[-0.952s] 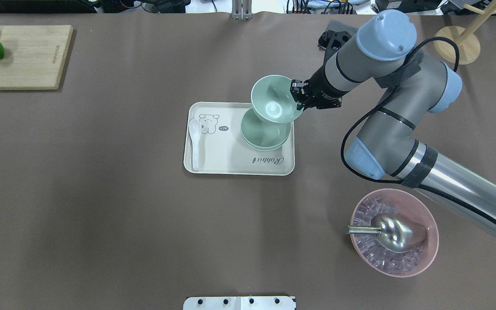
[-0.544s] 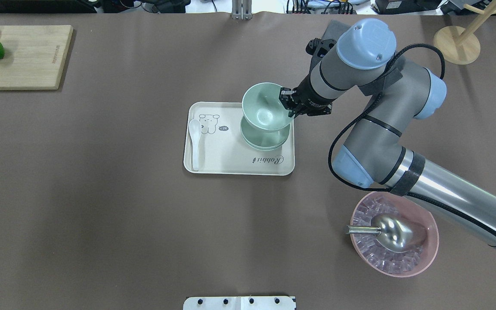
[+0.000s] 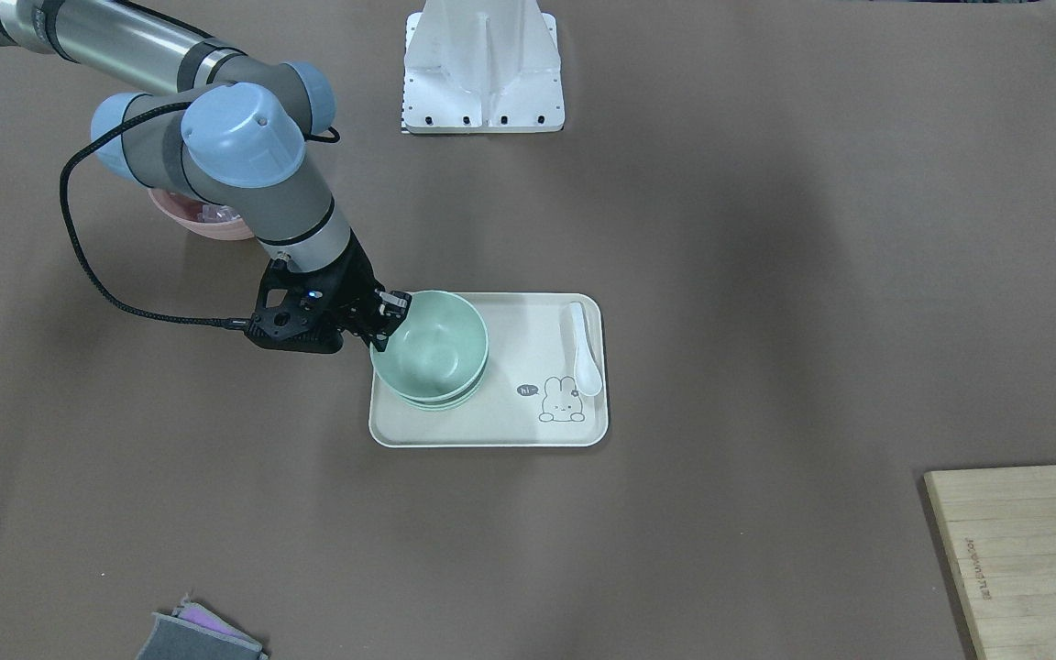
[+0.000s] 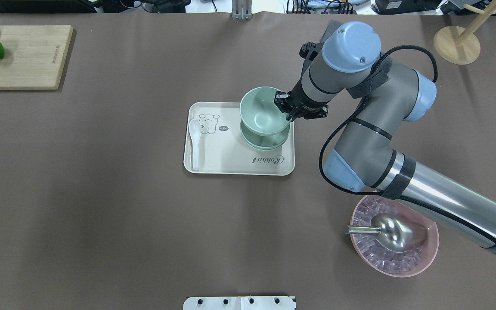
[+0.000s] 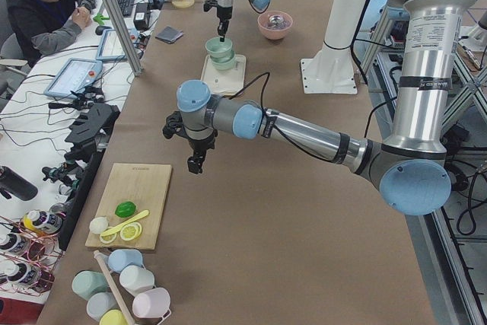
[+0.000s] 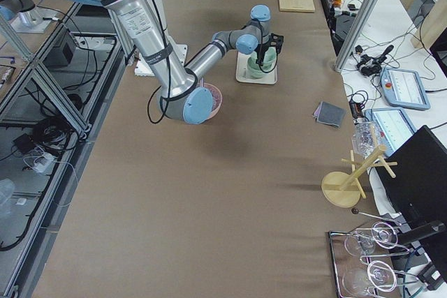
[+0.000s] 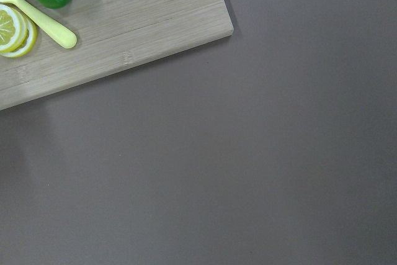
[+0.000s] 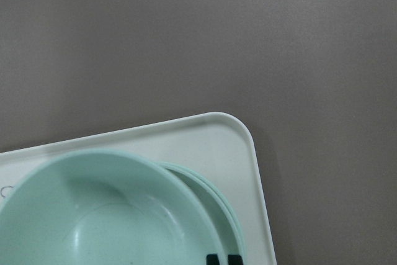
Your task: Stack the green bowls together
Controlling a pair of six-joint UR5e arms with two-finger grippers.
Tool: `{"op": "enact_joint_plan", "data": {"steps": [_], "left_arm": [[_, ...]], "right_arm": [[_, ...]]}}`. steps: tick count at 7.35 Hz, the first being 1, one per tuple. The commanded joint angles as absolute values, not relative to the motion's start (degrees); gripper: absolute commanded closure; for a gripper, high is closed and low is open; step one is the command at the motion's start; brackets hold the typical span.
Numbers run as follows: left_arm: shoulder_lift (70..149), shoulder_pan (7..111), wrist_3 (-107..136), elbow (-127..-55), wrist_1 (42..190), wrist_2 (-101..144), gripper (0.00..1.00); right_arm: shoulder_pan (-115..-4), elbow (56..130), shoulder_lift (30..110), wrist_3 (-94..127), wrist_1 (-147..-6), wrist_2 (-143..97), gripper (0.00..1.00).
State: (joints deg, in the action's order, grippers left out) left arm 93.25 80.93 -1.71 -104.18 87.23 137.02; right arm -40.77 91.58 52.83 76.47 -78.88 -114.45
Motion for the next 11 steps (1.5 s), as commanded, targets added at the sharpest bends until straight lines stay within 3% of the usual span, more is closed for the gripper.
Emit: {"op": "enact_joint_plan", "data": {"steps": [1, 11], "left_arm": [[92.9, 80.86, -1.67, -104.15, 87.36, 137.02, 0.02], [92.9, 80.77, -1.67, -103.8, 87.54, 137.02, 0.02]], "right_arm": [[-39.38, 91.15, 52.73, 76.38, -79.37, -113.03, 1.0], [-37.88, 90.62, 53.44, 75.76, -79.45, -110.48, 1.0]]}}
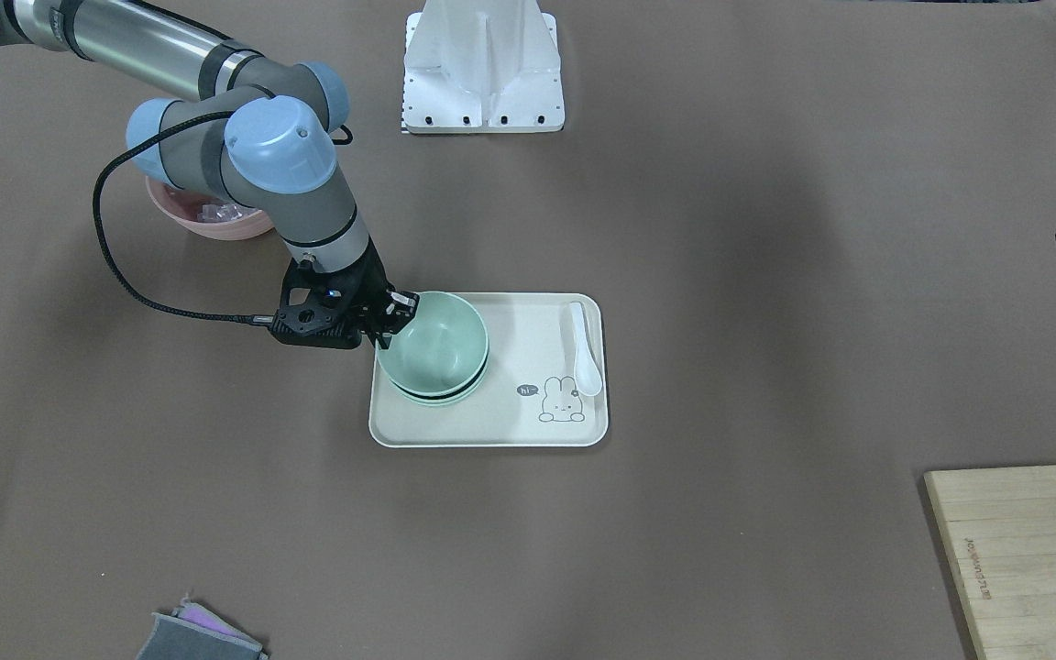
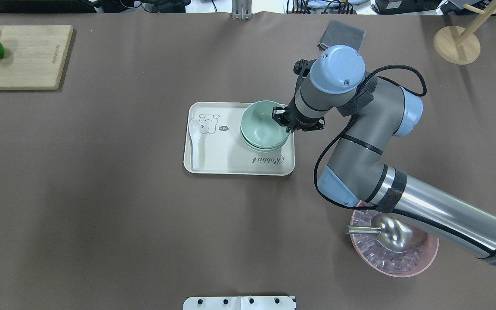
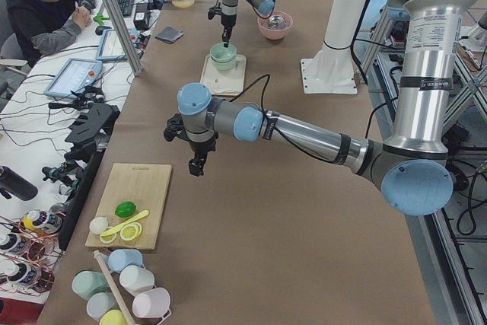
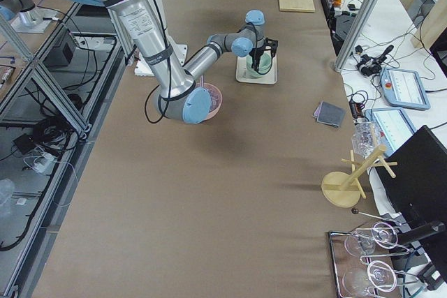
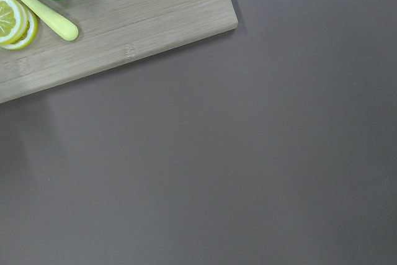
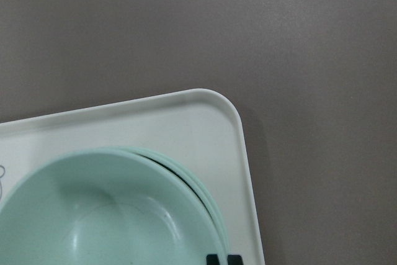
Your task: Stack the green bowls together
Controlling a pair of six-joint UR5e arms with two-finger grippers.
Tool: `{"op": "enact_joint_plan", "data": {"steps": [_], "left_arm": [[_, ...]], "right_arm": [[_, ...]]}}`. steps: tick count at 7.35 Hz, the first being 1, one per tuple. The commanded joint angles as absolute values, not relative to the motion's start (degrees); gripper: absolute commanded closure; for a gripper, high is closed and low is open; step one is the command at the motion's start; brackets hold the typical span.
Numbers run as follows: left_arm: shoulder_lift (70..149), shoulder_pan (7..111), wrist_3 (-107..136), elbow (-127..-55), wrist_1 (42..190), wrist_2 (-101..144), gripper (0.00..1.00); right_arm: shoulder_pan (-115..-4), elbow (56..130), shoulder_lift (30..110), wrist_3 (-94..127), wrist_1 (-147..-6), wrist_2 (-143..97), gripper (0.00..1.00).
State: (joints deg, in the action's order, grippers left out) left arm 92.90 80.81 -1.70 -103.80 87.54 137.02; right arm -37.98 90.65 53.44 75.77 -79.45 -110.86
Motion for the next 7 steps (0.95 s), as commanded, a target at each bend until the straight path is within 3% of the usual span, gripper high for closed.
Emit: {"op": "enact_joint_plan", "data": {"steps": [1, 7], "left_arm": [[92.9, 80.77, -1.67, -103.71, 87.54, 137.02, 0.02], [92.9, 80.77, -1.5, -103.54, 87.63, 137.02, 0.02]], "right_arm": [[-37.88, 90.53, 53.35, 75.76, -79.37, -110.39, 1.0], [-37.18, 90.26, 53.26, 75.76, -78.93, -110.3, 1.0]]}}
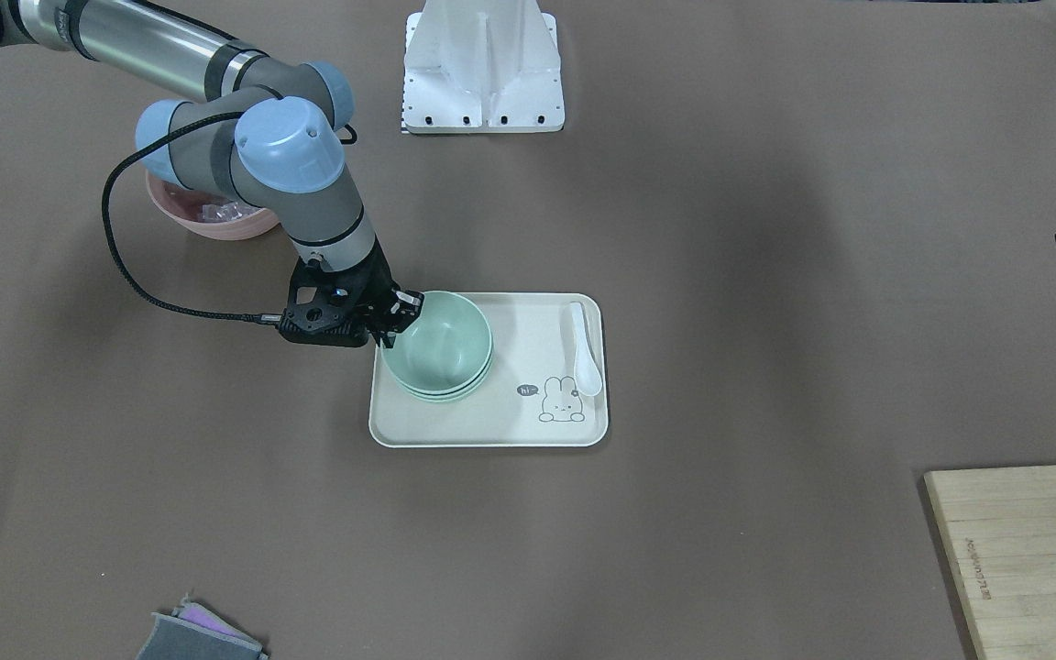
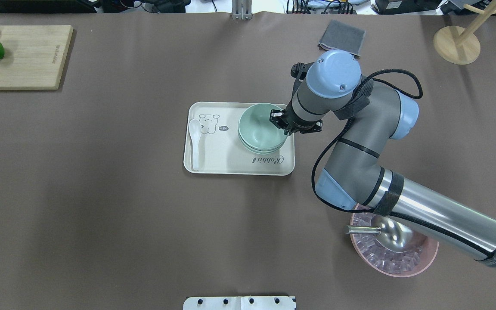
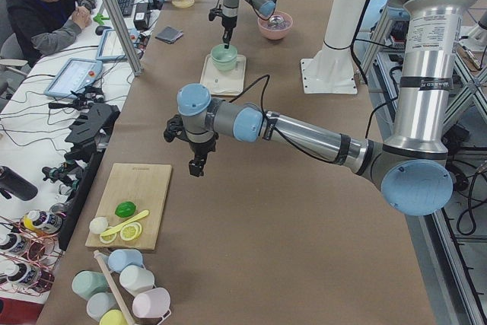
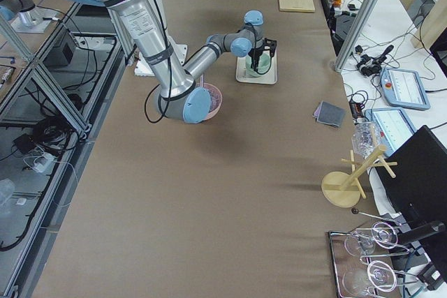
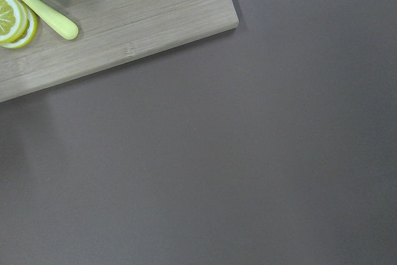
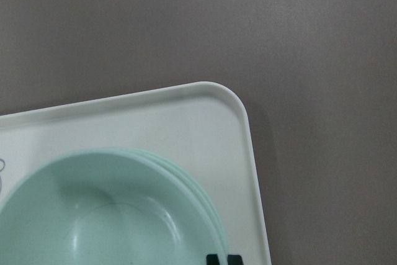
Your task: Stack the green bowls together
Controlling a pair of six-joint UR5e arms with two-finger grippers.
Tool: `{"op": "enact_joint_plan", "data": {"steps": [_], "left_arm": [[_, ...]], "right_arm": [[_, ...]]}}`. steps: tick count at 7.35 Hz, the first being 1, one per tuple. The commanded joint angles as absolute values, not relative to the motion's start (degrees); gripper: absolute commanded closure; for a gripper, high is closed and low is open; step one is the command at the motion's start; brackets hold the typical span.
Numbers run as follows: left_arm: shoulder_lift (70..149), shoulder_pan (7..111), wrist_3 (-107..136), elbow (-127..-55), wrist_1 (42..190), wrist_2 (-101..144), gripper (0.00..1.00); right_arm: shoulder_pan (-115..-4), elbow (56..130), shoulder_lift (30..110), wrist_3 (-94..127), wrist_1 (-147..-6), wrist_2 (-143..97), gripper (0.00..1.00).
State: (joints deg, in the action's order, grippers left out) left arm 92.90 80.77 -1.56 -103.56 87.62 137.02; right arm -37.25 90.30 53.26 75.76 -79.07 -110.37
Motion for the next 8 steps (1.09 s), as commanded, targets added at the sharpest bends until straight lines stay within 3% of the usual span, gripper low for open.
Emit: {"op": "enact_joint_plan", "data": {"steps": [1, 8], "left_arm": [[92.9, 80.77, -1.49, -103.54, 87.63, 137.02, 0.02], [92.9, 80.77, -1.49, -103.8, 87.63, 137.02, 0.02]], "right_arm": [[-37.18, 90.26, 53.17, 75.76, -78.84, -110.3, 1.0], [-37.18, 90.26, 52.73, 76.2, -78.57, -109.34, 1.0]]}}
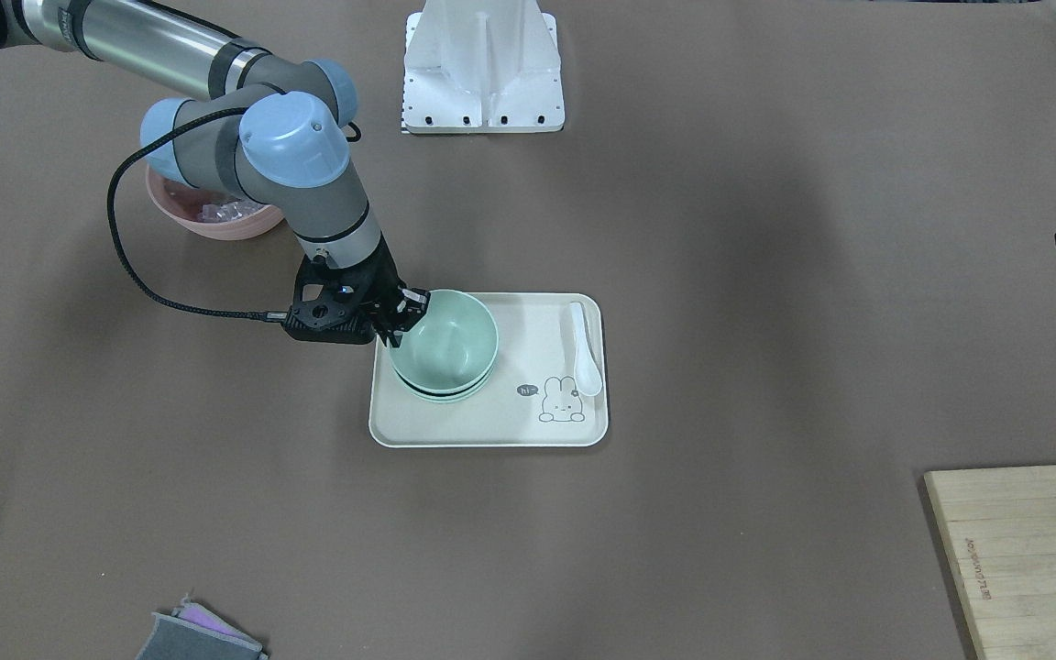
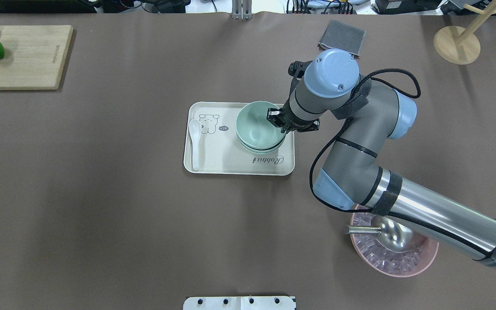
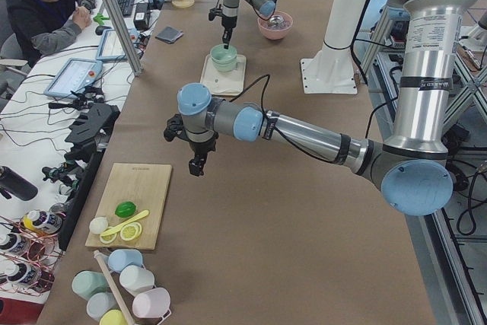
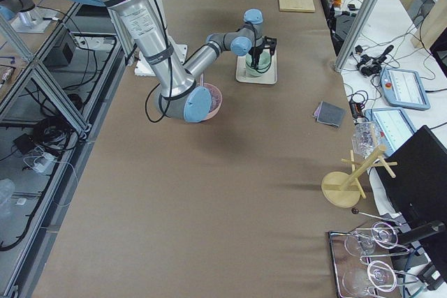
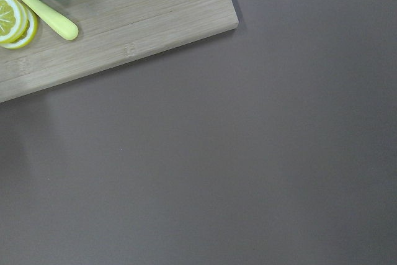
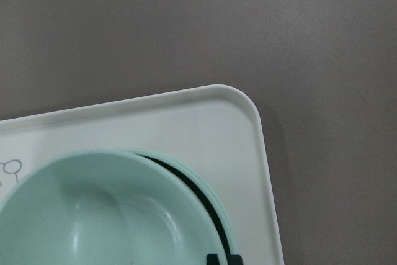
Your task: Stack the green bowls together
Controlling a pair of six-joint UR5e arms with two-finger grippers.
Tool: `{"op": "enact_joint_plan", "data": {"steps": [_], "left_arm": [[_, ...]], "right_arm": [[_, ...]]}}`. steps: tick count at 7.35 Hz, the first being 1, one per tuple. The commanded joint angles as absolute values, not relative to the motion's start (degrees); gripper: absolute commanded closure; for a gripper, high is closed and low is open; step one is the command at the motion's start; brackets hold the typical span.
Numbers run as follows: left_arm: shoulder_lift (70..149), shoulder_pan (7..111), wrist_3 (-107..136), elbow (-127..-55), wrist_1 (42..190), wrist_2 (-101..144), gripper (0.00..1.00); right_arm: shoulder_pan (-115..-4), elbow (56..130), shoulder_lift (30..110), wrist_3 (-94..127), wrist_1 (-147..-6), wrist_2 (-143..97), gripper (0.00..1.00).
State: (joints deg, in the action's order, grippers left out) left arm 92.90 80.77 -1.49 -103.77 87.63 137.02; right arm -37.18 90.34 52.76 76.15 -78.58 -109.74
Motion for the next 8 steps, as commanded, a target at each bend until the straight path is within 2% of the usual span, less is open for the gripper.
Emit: {"op": "enact_joint_plan", "data": {"steps": [1, 6, 7, 8], "left_arm": [[92.9, 80.77, -1.49, -103.54, 87.63, 137.02, 0.02], [92.9, 80.77, -1.49, -103.62, 87.63, 137.02, 0.02], [92.99, 80.77, -1.49, -103.62, 87.63, 137.02, 0.02], [92.99, 80.77, -1.49, -103.62, 87.63, 137.02, 0.02]], "right_arm": [[-37.18, 90.26, 52.73, 76.2, -78.57, -109.34, 1.0], [-37.18, 90.26, 52.73, 76.2, -78.57, -109.34, 1.0], [-37.18, 90.26, 52.73, 76.2, -78.57, -109.25, 0.79], [-36.66, 90.18, 52.73, 75.77, -78.66, -106.72, 0.01]]}}
